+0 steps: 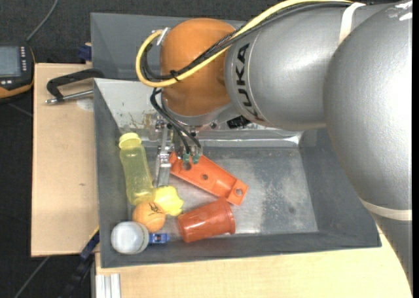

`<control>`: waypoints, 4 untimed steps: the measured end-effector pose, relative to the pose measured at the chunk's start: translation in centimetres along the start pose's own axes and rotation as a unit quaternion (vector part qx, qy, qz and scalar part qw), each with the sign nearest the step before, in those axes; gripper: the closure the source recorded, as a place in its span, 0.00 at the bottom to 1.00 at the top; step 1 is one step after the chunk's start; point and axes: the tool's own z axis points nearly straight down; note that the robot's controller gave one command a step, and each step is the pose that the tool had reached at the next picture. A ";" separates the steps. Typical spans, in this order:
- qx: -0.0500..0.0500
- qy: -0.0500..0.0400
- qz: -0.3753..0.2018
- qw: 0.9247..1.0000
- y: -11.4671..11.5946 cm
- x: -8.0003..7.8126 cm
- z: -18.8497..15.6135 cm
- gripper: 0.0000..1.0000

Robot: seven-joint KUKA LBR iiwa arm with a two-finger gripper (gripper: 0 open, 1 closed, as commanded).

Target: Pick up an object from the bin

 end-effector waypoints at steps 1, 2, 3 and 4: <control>0.000 0.002 0.030 1.000 -4.5 -0.7 4.3 0.00; -0.001 0.000 0.027 1.000 -7.5 0.1 7.8 1.00; -0.001 0.000 0.027 1.000 -7.5 0.1 7.8 1.00; -0.002 -0.002 0.019 1.000 -7.3 -2.0 6.4 1.00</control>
Offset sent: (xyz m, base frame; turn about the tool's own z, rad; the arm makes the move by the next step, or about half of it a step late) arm -0.0015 -0.0756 -0.0789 0.0542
